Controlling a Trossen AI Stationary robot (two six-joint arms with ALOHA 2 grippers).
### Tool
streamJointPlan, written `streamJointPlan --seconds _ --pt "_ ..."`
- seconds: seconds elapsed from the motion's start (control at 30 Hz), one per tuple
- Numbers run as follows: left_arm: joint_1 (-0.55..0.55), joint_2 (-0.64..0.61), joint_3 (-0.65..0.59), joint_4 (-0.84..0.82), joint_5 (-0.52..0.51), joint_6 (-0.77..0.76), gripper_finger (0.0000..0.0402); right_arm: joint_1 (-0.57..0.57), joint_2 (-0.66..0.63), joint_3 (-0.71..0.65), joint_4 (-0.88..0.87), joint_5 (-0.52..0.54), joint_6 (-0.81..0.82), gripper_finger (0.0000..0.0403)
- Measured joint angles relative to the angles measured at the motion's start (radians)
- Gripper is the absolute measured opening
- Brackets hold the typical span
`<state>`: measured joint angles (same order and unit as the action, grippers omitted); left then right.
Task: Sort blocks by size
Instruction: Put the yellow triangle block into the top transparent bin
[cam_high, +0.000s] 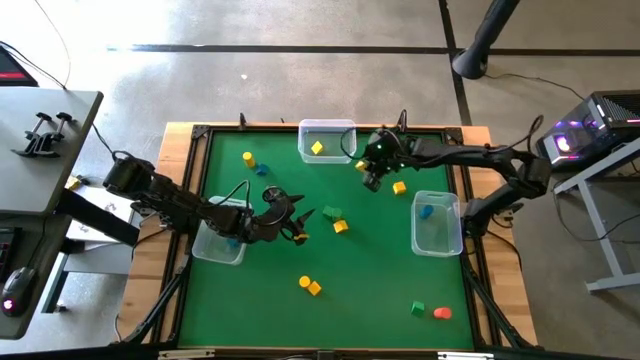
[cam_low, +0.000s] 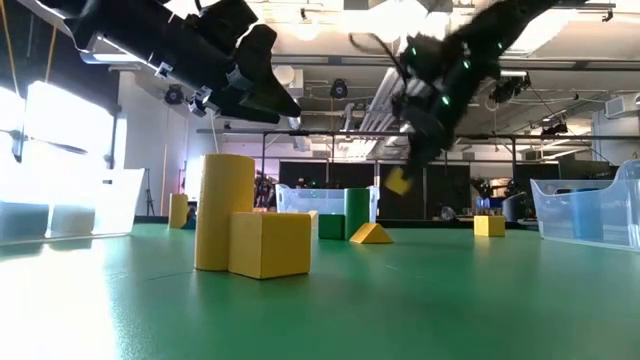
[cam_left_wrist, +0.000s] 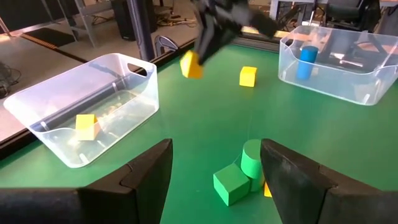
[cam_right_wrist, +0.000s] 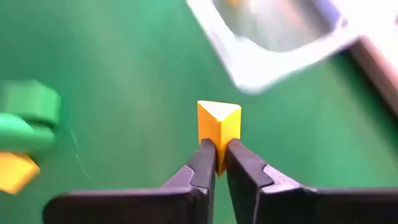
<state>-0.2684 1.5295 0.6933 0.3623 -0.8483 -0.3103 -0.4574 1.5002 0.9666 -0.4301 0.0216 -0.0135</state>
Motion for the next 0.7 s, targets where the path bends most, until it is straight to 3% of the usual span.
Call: streamJointPlan --seconds 0.3,0.7 --pt "0.0 0.0 0.0 -0.003 0.0 0.0 0.0229 -0.017 0.066 0.192 0.051 -0.005 -0.064 0.0" --pt "0.0 0.0 0.0 -0.003 0.0 -0.002 0.0229 -0.106 0.464 0.5 0.019 -0.02 -0.126 0.0"
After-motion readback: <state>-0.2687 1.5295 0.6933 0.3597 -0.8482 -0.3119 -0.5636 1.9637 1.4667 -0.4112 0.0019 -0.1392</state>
